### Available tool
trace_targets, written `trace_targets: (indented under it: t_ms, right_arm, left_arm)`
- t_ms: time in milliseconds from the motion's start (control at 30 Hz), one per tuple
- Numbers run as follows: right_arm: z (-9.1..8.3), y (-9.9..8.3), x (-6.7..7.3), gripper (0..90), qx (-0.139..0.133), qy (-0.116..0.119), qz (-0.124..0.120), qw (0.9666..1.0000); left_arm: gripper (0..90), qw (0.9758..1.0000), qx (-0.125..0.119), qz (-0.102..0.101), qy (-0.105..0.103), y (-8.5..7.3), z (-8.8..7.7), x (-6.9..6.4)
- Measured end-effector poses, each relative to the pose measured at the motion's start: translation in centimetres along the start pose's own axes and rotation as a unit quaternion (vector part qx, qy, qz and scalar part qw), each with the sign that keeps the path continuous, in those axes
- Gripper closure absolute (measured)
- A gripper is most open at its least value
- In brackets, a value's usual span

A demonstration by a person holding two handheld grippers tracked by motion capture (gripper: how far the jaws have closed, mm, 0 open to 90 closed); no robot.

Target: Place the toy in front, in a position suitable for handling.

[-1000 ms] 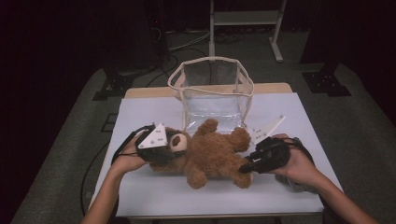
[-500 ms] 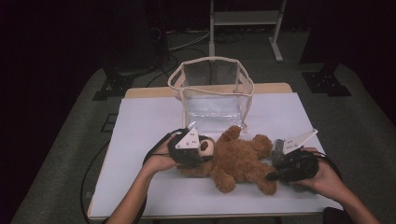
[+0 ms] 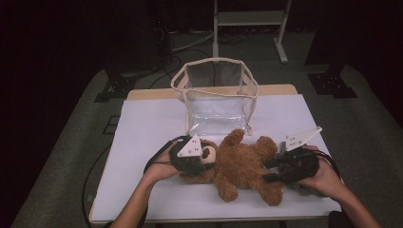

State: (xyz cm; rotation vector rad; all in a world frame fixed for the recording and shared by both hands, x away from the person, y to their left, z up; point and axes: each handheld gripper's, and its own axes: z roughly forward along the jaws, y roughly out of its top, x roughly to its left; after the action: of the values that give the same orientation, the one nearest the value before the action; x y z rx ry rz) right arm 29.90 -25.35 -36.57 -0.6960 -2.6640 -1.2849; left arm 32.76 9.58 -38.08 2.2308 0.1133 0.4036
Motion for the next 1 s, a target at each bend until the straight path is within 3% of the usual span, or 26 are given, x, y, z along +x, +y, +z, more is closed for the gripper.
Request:
trace_targets:
  t_ms: [200,367,533,800,1000]
  right_arm:
    - [2.3,1.2,-0.5,40.5,-0.010,-0.022,-0.023,0.9994]
    - [3.1,1.2,-0.7,39.6,-0.019,-0.043,-0.040,0.9981]
    - [3.3,0.9,-1.0,38.8,-0.020,-0.054,-0.042,0.9975]
    - [3.6,0.2,-1.5,37.3,-0.042,-0.045,-0.032,0.9976]
    - [3.5,-0.3,-1.4,36.5,-0.048,-0.037,-0.029,0.9978]
  left_arm:
    - [34.7,1.0000,0.003,0.000,-0.001,0.0,-0.2,-0.4]
    - [34.8,1.0000,-0.002,-0.006,-0.005,-0.1,-0.2,-0.5]
    - [34.7,0.9999,-0.004,-0.007,-0.015,0.1,-0.2,-0.9]
    - [31.6,0.9997,-0.007,-0.010,-0.020,-0.2,-0.5,-0.7]
    - [18.3,0.9997,-0.018,-0.011,-0.013,-0.7,-1.6,-0.3]
